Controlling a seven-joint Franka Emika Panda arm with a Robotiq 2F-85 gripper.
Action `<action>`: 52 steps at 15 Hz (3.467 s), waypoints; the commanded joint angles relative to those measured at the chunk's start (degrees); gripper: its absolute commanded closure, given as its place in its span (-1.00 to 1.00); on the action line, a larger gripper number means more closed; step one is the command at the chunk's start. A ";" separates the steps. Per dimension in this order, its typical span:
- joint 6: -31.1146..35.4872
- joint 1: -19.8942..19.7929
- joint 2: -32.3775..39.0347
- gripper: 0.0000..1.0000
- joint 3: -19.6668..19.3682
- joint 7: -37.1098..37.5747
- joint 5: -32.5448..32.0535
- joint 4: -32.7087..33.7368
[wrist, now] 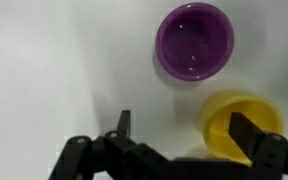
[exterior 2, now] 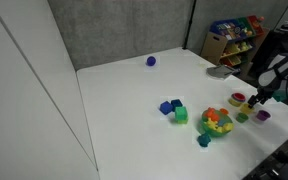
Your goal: Put the yellow bowl in the pink bowl
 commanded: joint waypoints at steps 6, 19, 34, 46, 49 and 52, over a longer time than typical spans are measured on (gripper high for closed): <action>4.75 -0.62 0.14 0.33 1.11 0.22 -2.53 -0.87; -2.22 -4.68 -11.49 0.90 3.09 -0.38 0.20 -5.30; -5.90 -2.71 -8.69 0.90 6.14 2.02 6.43 4.43; -9.84 -3.95 -2.06 0.90 7.12 1.24 7.82 11.07; -10.67 -4.07 -1.42 0.90 7.15 1.18 8.08 11.33; -11.13 -3.99 -1.53 0.90 7.31 1.01 8.17 10.75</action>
